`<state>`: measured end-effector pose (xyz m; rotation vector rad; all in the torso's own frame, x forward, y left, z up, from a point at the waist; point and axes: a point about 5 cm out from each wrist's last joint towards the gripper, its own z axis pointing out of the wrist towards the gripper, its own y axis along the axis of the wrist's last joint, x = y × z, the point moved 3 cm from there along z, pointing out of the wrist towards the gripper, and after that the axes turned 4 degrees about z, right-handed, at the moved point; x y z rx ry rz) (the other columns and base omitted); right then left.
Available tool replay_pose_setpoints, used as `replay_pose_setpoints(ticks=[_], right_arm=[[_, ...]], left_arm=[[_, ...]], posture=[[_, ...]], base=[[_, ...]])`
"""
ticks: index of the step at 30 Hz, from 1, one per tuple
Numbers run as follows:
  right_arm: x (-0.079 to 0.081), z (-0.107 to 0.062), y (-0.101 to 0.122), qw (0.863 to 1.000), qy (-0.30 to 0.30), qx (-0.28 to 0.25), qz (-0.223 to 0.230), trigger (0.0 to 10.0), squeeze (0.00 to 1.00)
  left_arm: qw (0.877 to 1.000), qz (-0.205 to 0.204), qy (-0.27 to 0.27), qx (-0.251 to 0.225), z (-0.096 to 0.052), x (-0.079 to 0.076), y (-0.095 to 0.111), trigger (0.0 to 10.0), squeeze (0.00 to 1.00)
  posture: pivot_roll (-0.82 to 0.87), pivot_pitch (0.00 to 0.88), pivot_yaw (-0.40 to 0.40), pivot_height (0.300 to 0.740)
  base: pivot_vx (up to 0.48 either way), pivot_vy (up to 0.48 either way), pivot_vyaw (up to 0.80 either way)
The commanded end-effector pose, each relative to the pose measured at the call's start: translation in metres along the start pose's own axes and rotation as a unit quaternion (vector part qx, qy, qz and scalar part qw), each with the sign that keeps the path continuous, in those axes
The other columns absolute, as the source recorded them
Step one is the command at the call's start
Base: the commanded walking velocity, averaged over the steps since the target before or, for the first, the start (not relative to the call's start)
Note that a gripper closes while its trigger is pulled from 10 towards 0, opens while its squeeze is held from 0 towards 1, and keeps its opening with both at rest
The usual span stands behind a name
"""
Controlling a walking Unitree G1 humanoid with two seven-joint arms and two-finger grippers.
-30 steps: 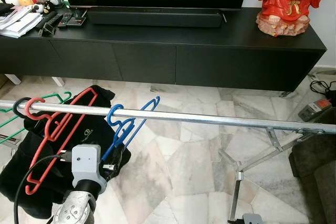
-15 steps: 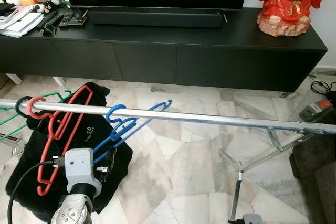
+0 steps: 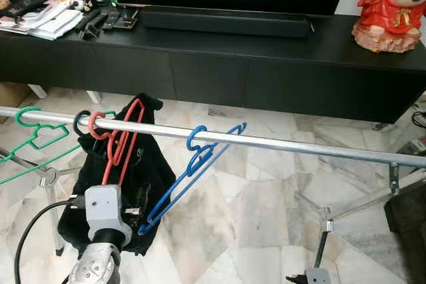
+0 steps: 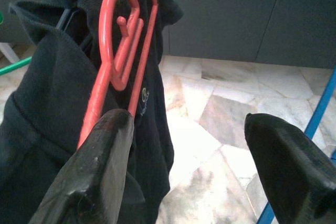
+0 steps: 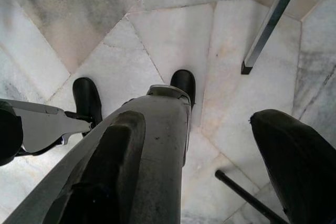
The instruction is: Hang hanger
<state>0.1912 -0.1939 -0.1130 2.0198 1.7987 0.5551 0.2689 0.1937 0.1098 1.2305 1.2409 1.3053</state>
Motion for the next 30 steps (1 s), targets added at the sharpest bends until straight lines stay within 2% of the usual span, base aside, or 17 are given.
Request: replay_pose_setpoints(ticks=[1,8,30], right_arm=[[0.0008,-0.0019,-0.0178,1.0,-0.002,0.025,0.012,10.0,0.0],[0.0045,-0.0016,-0.0194,0.999,-0.003,0.025,0.022,10.0,0.0],[0.0077,-0.0015,-0.0211,0.999,-0.003,0.025,0.035,10.0,0.0]], left_arm=[[1.0,0.013,-0.003,0.007,-0.0001,0.001,-0.0048,10.0,0.0],[1.0,0.017,-0.017,0.003,0.0068,-0.0004,-0.0023,10.0,0.0],[0.999,0.022,-0.046,0.008,0.0083,-0.0074,-0.0029,10.0,0.0]], posture=[[-0.07,0.206,0.031,0.74],[-0.09,0.209,0.054,0.74],[-0.09,0.218,0.067,0.74]], base=[[0.0,0.0,0.0],[0.0,0.0,0.0],[0.0,0.0,0.0]])
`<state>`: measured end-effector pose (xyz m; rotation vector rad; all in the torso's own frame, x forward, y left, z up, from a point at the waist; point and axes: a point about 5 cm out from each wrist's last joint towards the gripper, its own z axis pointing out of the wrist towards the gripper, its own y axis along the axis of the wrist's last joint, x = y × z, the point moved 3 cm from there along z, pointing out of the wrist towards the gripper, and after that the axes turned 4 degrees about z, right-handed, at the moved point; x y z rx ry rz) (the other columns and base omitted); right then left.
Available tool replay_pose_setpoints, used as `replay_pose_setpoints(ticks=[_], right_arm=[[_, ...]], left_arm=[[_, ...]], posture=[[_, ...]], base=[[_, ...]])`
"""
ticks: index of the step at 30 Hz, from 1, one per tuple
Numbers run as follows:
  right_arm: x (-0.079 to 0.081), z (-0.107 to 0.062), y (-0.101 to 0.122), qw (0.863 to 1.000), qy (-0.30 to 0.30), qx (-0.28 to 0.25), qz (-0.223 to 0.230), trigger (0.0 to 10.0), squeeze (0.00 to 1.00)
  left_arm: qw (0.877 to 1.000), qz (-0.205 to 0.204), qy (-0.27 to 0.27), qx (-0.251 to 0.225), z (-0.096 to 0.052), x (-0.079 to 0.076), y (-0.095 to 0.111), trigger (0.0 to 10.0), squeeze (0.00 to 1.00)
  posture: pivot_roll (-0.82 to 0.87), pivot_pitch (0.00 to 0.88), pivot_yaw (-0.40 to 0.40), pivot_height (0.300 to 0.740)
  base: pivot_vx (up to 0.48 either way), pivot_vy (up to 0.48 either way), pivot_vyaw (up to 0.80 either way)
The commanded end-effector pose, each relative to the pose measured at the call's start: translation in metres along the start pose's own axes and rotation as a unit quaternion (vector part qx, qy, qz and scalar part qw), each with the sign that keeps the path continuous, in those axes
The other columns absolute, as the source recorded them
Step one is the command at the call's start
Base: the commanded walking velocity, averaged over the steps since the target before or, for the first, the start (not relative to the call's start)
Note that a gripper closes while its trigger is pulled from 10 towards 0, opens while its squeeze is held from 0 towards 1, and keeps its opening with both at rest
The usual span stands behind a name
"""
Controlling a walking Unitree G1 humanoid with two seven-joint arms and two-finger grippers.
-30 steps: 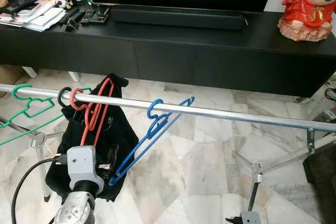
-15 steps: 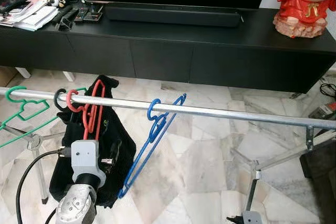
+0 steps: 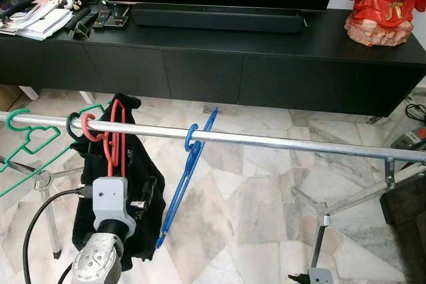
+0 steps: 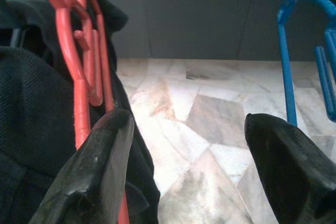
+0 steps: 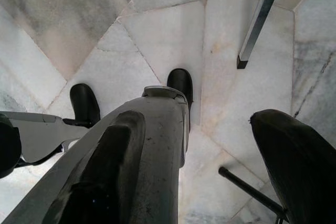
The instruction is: Hang hanger
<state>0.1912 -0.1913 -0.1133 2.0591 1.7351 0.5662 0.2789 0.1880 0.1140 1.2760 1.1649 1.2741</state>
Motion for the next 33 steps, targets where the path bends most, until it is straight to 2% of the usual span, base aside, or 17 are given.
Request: replay_pose_setpoints(ticks=[1,5,17,23,27,33], right_arm=[[0.004,-0.002,-0.021,0.999,0.003,0.032,0.009,10.0,0.0],[0.004,-0.002,-0.02,0.999,0.004,0.031,0.009,10.0,0.0],[0.013,-0.001,-0.018,0.999,0.011,0.028,0.021,10.0,0.0],[0.016,-0.001,-0.018,0.999,0.014,0.026,0.027,10.0,0.0],[0.016,-0.001,-0.018,0.999,0.014,0.027,0.027,10.0,0.0],[0.015,-0.001,-0.019,0.999,0.016,0.029,0.021,10.0,0.0]], left_arm=[[1.0,0.015,-0.018,0.016,-0.001,-0.004,-0.008,10.0,0.0],[0.999,0.019,-0.03,0.016,-0.001,-0.009,-0.008,10.0,0.0],[0.999,0.023,-0.034,0.014,0.003,-0.005,-0.006,10.0,0.0],[0.999,0.018,-0.032,0.028,0.002,-0.005,-0.013,10.0,0.0],[0.998,0.009,-0.037,0.059,-0.004,-0.004,-0.027,10.0,0.0],[0.985,0.015,-0.084,0.15,-0.019,-0.01,-0.07,10.0,0.0]], posture=[[-0.08,0.216,0.066,0.74],[-0.08,0.212,0.07,0.74],[-0.07,0.214,0.088,0.74],[-0.05,0.217,0.094,0.74],[-0.03,0.218,0.092,0.74],[-0.04,0.218,0.089,0.74]], base=[[0.0,0.0,0.0],[0.0,0.0,0.0],[0.0,0.0,0.0],[0.0,0.0,0.0],[0.0,0.0,0.0],[0.0,0.0,0.0]])
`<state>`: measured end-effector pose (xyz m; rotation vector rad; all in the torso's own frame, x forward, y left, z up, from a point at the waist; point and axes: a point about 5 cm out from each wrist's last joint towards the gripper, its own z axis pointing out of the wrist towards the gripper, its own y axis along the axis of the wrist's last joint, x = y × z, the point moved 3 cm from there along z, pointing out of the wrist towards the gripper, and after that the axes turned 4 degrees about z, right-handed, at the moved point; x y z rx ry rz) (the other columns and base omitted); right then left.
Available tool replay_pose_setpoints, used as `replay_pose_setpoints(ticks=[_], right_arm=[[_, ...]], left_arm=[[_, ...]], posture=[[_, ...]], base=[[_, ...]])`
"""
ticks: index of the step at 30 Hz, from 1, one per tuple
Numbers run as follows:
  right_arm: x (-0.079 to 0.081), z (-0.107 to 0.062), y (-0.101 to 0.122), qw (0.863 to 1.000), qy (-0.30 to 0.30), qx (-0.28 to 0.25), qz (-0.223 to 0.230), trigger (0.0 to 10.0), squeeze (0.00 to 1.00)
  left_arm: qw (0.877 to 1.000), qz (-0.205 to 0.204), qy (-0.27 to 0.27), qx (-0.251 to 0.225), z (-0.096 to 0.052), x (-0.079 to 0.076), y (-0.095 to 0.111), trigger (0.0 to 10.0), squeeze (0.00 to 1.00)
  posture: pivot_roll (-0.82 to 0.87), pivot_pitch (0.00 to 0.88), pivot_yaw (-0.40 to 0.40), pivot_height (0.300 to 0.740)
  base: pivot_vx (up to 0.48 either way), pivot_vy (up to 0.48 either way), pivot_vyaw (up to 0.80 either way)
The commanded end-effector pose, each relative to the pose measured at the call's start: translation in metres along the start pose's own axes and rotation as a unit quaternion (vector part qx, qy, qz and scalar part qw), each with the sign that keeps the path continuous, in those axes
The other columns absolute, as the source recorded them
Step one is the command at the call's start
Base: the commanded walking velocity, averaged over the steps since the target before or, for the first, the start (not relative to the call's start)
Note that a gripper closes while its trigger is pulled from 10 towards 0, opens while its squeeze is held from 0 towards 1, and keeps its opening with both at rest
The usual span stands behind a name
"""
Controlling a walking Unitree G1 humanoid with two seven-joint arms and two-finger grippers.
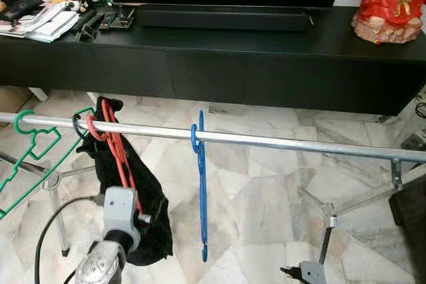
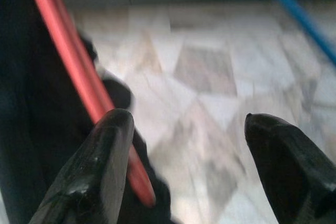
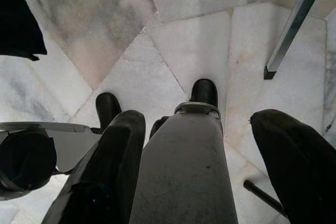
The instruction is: Hang hanger
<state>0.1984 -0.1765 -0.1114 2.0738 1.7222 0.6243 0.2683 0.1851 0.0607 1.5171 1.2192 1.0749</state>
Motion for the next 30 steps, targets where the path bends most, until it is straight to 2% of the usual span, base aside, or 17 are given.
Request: replay_pose_setpoints(ticks=[1,6,9,10,14,20,22,25,27,28,29,30], right_arm=[[-0.001,-0.003,-0.024,0.999,-0.002,0.037,0.01,10.0,0.0],[-0.001,-0.003,-0.024,0.999,-0.004,0.037,0.01,10.0,0.0],[-0.002,-0.003,-0.024,0.999,-0.004,0.038,0.009,10.0,0.0],[-0.002,-0.003,-0.024,0.999,-0.003,0.039,0.007,10.0,0.0],[-0.002,-0.003,-0.024,0.999,-0.002,0.039,0.005,10.0,0.0],[-0.003,-0.003,-0.025,0.999,-0.004,0.039,0.004,10.0,0.0],[-0.003,-0.003,-0.025,0.999,-0.003,0.039,0.003,10.0,0.0],[-0.003,-0.004,-0.025,0.999,-0.003,0.04,0.001,10.0,0.0],[-0.003,-0.004,-0.025,0.999,-0.003,0.04,0.0,10.0,0.0],[-0.004,-0.004,-0.025,0.999,-0.003,0.041,-0.001,10.0,0.0],[-0.004,-0.004,-0.025,0.999,-0.003,0.041,-0.001,10.0,0.0],[-0.004,-0.004,-0.025,0.999,-0.003,0.041,-0.001,10.0,0.0]], left_arm=[[0.999,0.008,-0.019,0.05,-0.004,-0.004,-0.023,10.0,0.0],[0.996,0.018,-0.045,0.076,-0.006,-0.008,-0.037,10.0,0.0],[0.991,0.034,-0.083,0.099,-0.009,-0.011,-0.046,10.0,0.0],[0.986,0.049,-0.099,0.123,-0.011,-0.012,-0.056,10.0,0.0],[0.978,0.061,-0.12,0.156,-0.016,-0.012,-0.073,10.0,0.0],[0.963,0.1,-0.162,0.19,-0.022,-0.014,-0.091,10.0,0.0],[0.962,0.098,-0.167,0.191,-0.023,-0.014,-0.091,10.0,0.0],[0.954,0.062,-0.203,0.213,-0.032,-0.015,-0.101,10.0,0.0],[0.951,0.06,-0.21,0.217,-0.034,-0.015,-0.102,10.0,0.0],[0.943,0.052,-0.231,0.233,-0.041,-0.015,-0.108,10.0,0.0],[0.943,0.052,-0.231,0.233,-0.041,-0.015,-0.108,10.0,0.0],[0.938,0.049,-0.241,0.245,-0.045,-0.015,-0.112,10.0,0.0]], posture=[[-0.04,0.218,0.089,0.74],[-0.04,0.219,0.089,0.74],[-0.03,0.217,0.089,0.74],[-0.03,0.218,0.088,0.74],[-0.04,0.217,0.086,0.74],[-0.04,0.212,0.084,0.74],[-0.04,0.212,0.084,0.74],[-0.04,0.208,0.081,0.74],[-0.04,0.208,0.081,0.74],[-0.04,0.207,0.079,0.74],[-0.04,0.207,0.079,0.74],[-0.04,0.206,0.078,0.74]], base=[[0.0,0.0,0.0],[0.0,0.0,0.0],[0.0,0.0,0.0],[0.0,0.0,0.0],[0.0,0.0,0.0],[0.0,0.0,0.0],[0.0,0.0,0.0],[0.0,0.0,0.0],[0.0,0.0,0.0],[0.0,0.0,0.0],[0.0,0.0,0.0],[0.0,0.0,0.0]])
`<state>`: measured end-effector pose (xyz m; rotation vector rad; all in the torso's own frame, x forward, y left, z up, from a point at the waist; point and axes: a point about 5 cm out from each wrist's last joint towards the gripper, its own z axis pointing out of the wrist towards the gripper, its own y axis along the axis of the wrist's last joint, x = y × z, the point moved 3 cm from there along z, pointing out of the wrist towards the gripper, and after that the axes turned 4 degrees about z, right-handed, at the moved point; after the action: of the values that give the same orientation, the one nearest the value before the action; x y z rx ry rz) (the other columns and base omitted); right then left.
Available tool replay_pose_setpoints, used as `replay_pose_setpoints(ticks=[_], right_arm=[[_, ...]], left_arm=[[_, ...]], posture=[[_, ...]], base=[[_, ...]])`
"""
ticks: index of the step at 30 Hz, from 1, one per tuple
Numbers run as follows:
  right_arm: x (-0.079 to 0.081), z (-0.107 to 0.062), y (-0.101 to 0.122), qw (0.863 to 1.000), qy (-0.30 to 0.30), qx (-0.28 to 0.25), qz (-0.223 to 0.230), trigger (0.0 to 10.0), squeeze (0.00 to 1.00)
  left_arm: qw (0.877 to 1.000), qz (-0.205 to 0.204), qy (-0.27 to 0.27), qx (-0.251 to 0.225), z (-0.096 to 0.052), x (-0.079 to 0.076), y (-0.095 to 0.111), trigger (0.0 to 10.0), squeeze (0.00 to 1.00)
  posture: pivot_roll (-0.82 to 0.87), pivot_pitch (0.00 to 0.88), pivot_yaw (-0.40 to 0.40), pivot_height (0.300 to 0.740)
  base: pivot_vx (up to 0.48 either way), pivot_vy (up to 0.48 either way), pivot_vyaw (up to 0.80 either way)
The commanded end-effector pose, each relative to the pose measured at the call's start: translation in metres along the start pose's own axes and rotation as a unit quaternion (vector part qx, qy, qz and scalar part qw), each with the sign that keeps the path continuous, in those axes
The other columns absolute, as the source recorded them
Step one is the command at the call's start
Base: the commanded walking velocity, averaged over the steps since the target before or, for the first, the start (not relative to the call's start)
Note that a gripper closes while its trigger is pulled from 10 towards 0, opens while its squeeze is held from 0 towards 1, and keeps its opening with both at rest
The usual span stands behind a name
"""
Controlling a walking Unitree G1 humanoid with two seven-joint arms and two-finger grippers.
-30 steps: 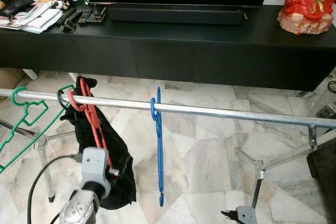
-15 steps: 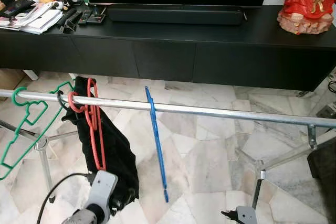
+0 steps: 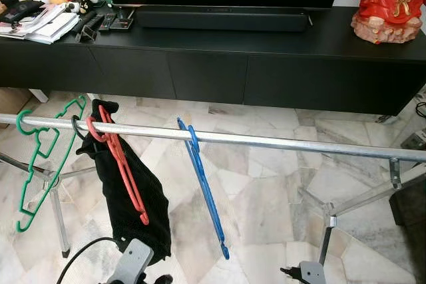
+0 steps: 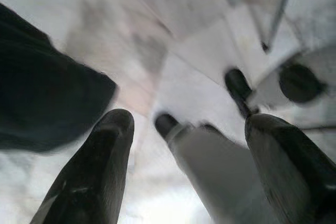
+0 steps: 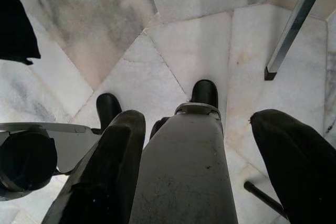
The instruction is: Hang hanger
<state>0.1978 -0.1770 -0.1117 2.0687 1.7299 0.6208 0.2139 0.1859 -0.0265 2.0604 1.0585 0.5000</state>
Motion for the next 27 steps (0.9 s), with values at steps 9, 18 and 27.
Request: replay_pose_setpoints(ticks=[9,18,27], right_arm=[[-0.005,-0.004,-0.026,0.999,-0.004,0.042,-0.003,10.0,0.0],[-0.006,-0.004,-0.025,0.999,-0.004,0.041,-0.009,10.0,0.0],[-0.008,-0.004,-0.022,0.999,-0.005,0.034,-0.011,10.0,0.0]], left_arm=[[0.985,-0.08,-0.055,0.145,-0.026,-0.017,-0.087,10.0,0.0],[0.959,-0.128,0.129,0.219,-0.032,0.005,-0.133,10.0,0.0],[0.923,-0.202,0.252,0.211,-0.025,0.021,-0.134,10.0,0.0]], posture=[[-0.04,0.198,0.068,0.74],[-0.04,0.197,0.055,0.74],[-0.04,0.197,0.042,0.74]], base=[[0.0,0.0,0.0],[0.0,0.0,0.0],[0.0,0.0,0.0]])
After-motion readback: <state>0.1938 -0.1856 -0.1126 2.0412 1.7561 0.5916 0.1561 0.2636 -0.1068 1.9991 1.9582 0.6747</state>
